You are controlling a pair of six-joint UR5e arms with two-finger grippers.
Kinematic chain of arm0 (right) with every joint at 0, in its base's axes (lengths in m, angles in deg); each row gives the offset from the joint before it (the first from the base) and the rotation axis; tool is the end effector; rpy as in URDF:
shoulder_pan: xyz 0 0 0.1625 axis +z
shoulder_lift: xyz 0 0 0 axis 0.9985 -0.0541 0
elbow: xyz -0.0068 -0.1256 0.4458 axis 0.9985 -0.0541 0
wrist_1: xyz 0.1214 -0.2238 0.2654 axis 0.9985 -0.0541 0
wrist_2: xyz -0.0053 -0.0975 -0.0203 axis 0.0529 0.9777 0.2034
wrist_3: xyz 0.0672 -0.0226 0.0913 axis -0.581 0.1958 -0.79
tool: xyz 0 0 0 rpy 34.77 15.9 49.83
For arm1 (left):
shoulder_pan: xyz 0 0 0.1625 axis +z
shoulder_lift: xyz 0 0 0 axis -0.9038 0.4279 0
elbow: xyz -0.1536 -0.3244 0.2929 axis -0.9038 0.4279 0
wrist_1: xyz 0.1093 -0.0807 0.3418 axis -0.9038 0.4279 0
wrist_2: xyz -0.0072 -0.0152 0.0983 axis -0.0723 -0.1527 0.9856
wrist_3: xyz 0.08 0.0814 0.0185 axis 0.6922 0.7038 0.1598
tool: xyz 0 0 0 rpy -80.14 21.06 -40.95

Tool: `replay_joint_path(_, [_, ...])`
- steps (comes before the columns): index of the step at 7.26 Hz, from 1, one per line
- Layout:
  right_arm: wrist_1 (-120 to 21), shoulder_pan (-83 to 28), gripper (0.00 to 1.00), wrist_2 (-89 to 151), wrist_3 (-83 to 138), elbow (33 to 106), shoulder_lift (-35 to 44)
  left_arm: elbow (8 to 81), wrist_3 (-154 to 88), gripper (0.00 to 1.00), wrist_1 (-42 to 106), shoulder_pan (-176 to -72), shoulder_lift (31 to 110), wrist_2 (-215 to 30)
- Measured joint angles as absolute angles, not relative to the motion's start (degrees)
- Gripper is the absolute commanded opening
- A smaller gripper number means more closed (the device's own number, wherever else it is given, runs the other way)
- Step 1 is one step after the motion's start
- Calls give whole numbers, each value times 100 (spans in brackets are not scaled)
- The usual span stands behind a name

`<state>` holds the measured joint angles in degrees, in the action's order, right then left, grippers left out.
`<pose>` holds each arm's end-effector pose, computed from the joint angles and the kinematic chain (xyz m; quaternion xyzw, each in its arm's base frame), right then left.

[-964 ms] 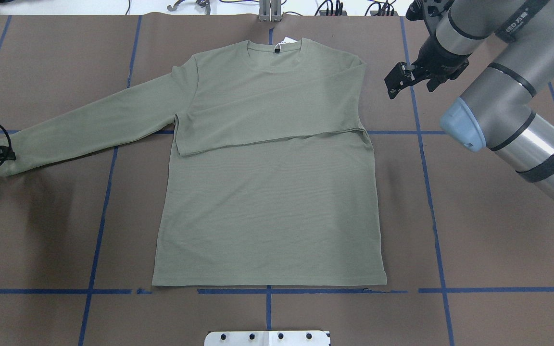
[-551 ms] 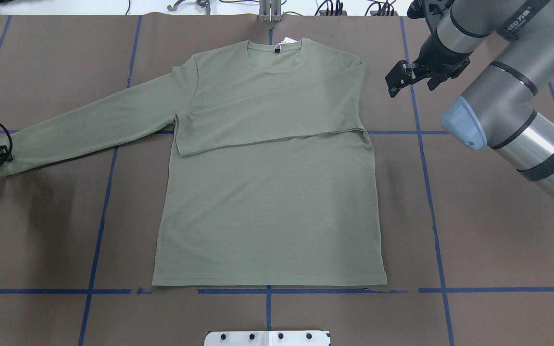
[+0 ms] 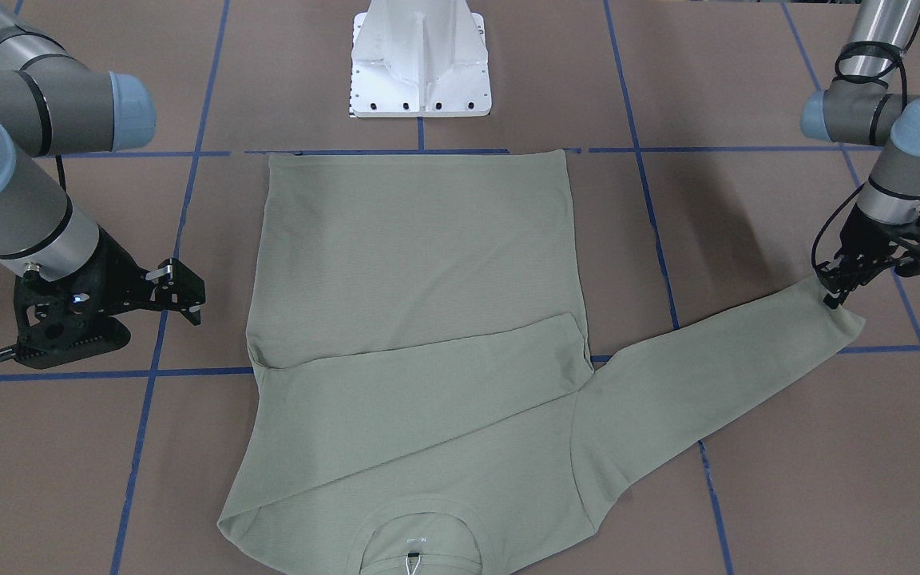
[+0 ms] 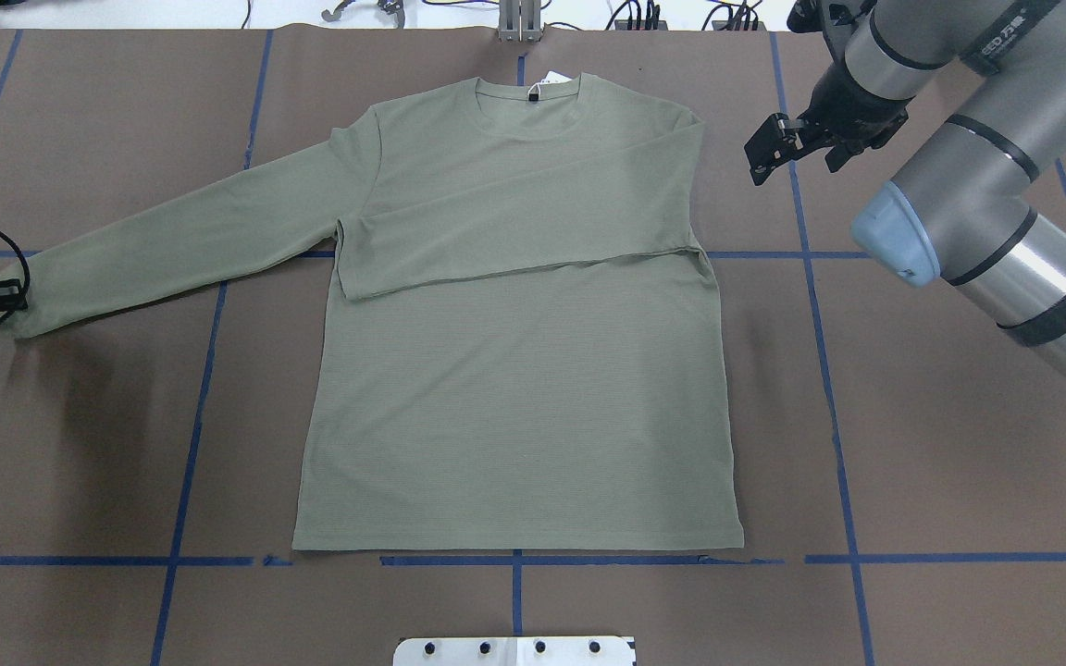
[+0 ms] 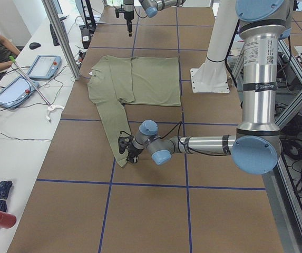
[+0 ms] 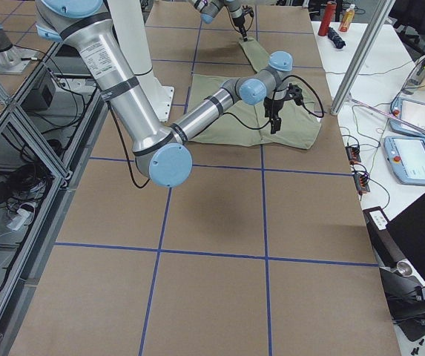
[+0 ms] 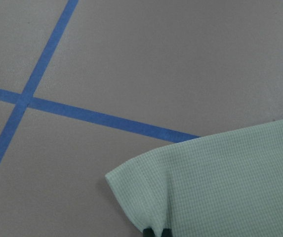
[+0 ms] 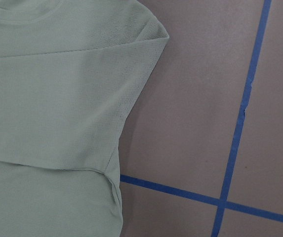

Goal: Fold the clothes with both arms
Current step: 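Move the left gripper to grasp the cuff of the other sleeve, then carry the sleeve with the left gripper across the shirt body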

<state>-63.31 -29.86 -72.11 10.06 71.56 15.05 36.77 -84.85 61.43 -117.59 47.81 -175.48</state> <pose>-0.2988 -0.5814 0.3790 0.0767 -0.4032 -0.0844 0.9080 0.1961 -0.4329 0.6888 0.1499 0.3779 -0.1855 0.8946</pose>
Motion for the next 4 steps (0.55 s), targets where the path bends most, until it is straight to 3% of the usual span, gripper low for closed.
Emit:
replay_joint_path(2, [-6296,-2937,100,-7282,1012,7205,1364,4158,-8471,0,5799,-11765,4862,-17789])
replay_joint_path(4, [-6271,-2853,100,-7349,1015,7468,1021,4564,-8470,0,4786,-11778,5499,-17939])
